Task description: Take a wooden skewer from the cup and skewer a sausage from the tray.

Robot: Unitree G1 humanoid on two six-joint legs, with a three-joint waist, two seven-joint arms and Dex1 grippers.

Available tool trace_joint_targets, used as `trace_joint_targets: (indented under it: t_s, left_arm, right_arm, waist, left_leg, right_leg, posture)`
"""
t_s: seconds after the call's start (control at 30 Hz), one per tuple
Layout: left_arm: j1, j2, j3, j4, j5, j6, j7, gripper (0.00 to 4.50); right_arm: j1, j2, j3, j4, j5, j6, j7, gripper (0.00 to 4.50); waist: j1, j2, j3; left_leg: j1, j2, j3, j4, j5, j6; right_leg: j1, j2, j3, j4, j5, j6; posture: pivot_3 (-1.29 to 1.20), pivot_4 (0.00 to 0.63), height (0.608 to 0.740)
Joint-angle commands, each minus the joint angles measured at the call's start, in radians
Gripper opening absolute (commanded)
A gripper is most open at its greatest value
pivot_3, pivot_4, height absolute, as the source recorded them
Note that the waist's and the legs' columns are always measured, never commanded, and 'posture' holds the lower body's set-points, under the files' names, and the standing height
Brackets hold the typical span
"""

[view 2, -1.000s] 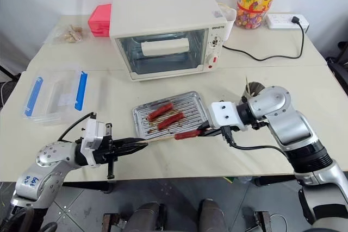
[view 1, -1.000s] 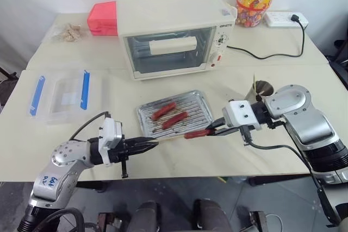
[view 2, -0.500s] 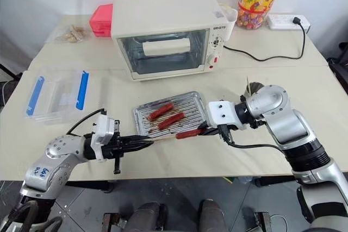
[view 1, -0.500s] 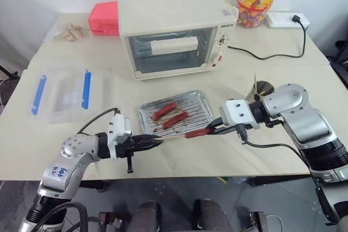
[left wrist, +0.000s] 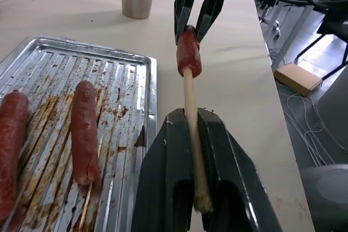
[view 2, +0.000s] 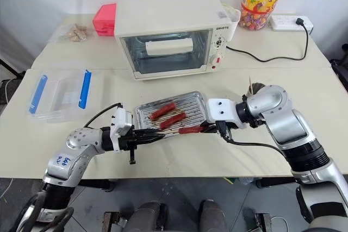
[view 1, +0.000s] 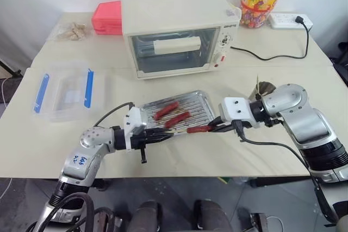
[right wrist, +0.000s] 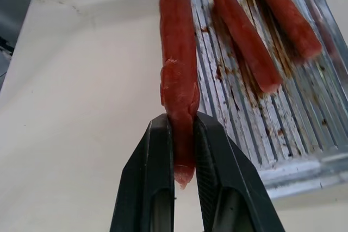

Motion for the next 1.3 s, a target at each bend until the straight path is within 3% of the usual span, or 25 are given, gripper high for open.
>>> trace_joint_targets:
  t_s: [0.03, 0.2, 0.33, 0.6, 0.67, 0.9, 1.07, 1.3]
  left_arm:
    - [-0.022, -0.044, -0.076, -0.065, -0.009, -0.007, -0.008, 0.00]
    - [-0.002, -0.026, -0.051, -0.071, -0.009, -0.010, -0.012, 0.00]
    - [0.030, 0.001, -0.010, -0.081, -0.014, -0.020, -0.014, 0.00]
    - [0.174, 0.061, 0.137, -0.130, -0.060, -0.076, -0.009, 0.00]
    - [0.226, 0.071, 0.186, -0.152, -0.088, -0.077, -0.004, 0.00]
    - [0.424, 0.006, 0.480, -0.259, -0.319, 0.015, 0.182, 0.00]
    - [0.533, -0.140, 0.722, -0.339, -0.430, -0.036, 0.449, 0.00]
    - [0.495, -0.209, 0.815, -0.349, -0.389, -0.111, 0.695, 0.00]
  right_arm:
    - [-0.026, 0.072, 0.027, -0.142, 0.081, -0.019, 0.009, 0.43]
    - [-0.017, 0.061, 0.017, -0.146, 0.091, 0.026, 0.008, 0.43]
    - [-0.006, 0.030, -0.003, -0.126, 0.086, -0.002, 0.028, 1.34]
    - [0.033, -0.081, -0.077, -0.036, 0.150, -0.125, 0.113, 4.06]
    - [0.045, -0.084, -0.106, -0.018, 0.184, -0.142, 0.116, 4.47]
    - [0.163, 0.012, -0.299, 0.030, 0.408, -0.212, 0.064, 4.47]
    - [0.264, 0.129, -0.459, -0.041, 0.566, -0.164, -0.114, 4.47]
    - [0.388, 0.195, -0.481, -0.184, 0.575, -0.190, -0.250, 4.47]
  waist:
    - [0.000, 0.000, 0.000]
    - [0.001, 0.000, 0.000]
    - [0.000, 0.000, 0.000]
    - [0.000, 0.000, 0.000]
    - [-0.001, 0.000, 0.000]
    - [-0.001, 0.000, 0.000]
    - [0.002, 0.000, 0.000]
    - [0.025, 0.000, 0.000]
  left_leg:
    - [0.000, 0.000, 0.000, 0.000, 0.000, 0.000]
    - [0.000, 0.000, 0.000, 0.000, 0.000, 0.000]
    - [0.000, 0.000, 0.000, 0.000, 0.000, 0.000]
    - [-0.001, 0.000, -0.001, 0.001, 0.000, 0.000]
    - [0.000, 0.000, -0.001, 0.001, 0.000, 0.000]
    - [0.001, 0.001, -0.005, 0.001, -0.001, 0.000]
    - [0.002, 0.000, -0.009, 0.001, -0.001, 0.000]
    - [0.003, -0.002, -0.008, 0.003, -0.001, 0.000]
  right_leg:
    - [0.000, 0.000, 0.000, 0.000, 0.000, 0.000]
    - [0.000, 0.000, 0.000, 0.000, 0.000, 0.000]
    - [0.000, 0.000, 0.000, 0.000, 0.000, 0.000]
    - [0.001, -0.001, 0.000, -0.001, 0.000, 0.000]
    - [0.001, -0.001, 0.000, -0.001, 0.000, 0.000]
    - [0.004, -0.008, 0.000, -0.003, 0.000, 0.000]
    - [0.009, -0.010, 0.000, -0.005, 0.000, 0.000]
    - [0.010, -0.009, -0.002, -0.006, 0.000, 0.000]
  posture:
    - [0.00, 0.150, 0.740]
    - [0.00, 0.150, 0.740]
    - [0.00, 0.150, 0.740]
    - [0.00, 0.150, 0.740]
    - [0.00, 0.150, 0.740]
    - [0.00, 0.150, 0.740]
    - [0.00, 0.150, 0.740]
    - [0.00, 0.150, 0.740]
